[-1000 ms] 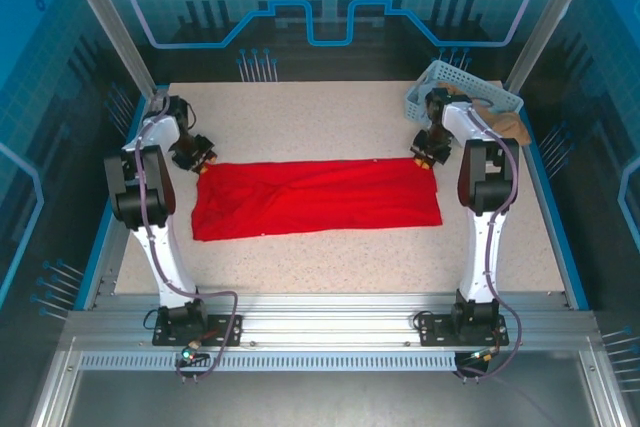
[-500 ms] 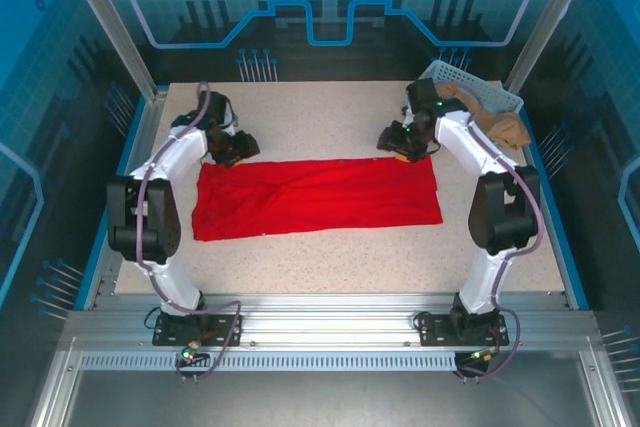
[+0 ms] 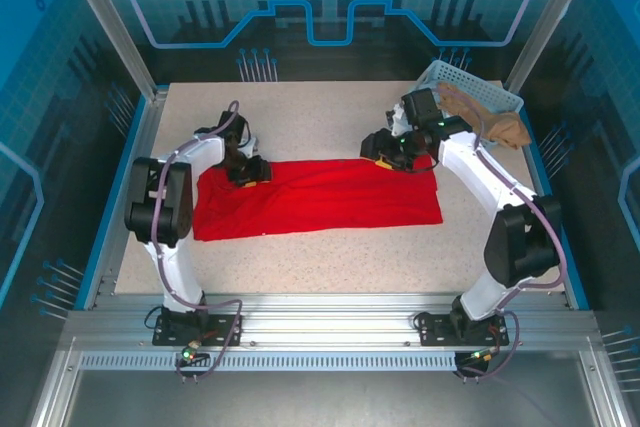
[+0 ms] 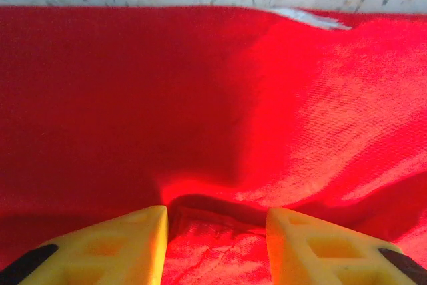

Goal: Fold and stack the t-shirts

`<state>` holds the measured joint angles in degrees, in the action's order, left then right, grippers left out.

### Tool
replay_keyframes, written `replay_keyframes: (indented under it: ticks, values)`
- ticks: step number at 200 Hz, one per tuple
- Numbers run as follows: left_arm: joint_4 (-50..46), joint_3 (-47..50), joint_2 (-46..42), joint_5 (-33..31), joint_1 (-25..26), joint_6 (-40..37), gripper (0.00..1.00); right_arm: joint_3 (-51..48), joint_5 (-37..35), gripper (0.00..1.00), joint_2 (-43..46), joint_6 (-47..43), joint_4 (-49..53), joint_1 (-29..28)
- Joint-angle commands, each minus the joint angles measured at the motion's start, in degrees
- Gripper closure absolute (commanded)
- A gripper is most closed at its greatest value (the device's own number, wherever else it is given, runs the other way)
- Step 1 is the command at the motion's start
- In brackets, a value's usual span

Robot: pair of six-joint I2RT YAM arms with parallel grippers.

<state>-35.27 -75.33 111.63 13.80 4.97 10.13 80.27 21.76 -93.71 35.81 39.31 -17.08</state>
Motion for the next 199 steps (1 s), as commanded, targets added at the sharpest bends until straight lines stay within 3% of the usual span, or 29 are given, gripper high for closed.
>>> replay_keyframes:
  ticks: [1,16,52,81,132,199]
  values:
    - [0.51,1.55,0.3,0.49,0.78,-1.75,0.59,-1.08,1.62,0.47,1.27,0.57,-0.09,0.17]
    - [0.59,2.11,-0.13,0.01,0.95,-1.62,0.63,-1.08,1.8,0.47,1.08,0.76,-0.2,0.12]
    - [1.85,4.01,-3.52,-0.66,1.07,0.6,0.88,-0.88,1.79,0.48,0.66,0.99,-0.22,0.15]
    - [0.01,4.46,-7.47,-1.38,1.42,4.09,1.0,-1.04,1.27,0.49,0.46,0.58,0.49,0.24]
    - [-4.16,9.39,-14.87,0.43,5.63,11.71,1.0,-1.63,1.27,0.5,0.42,0.57,0.59,0.41]
    - [-8.55,12.75,-15.77,2.45,12.58,19.38,1.0,-1.78,2.15,0.5,-0.83,0.18,1.29,0.47]
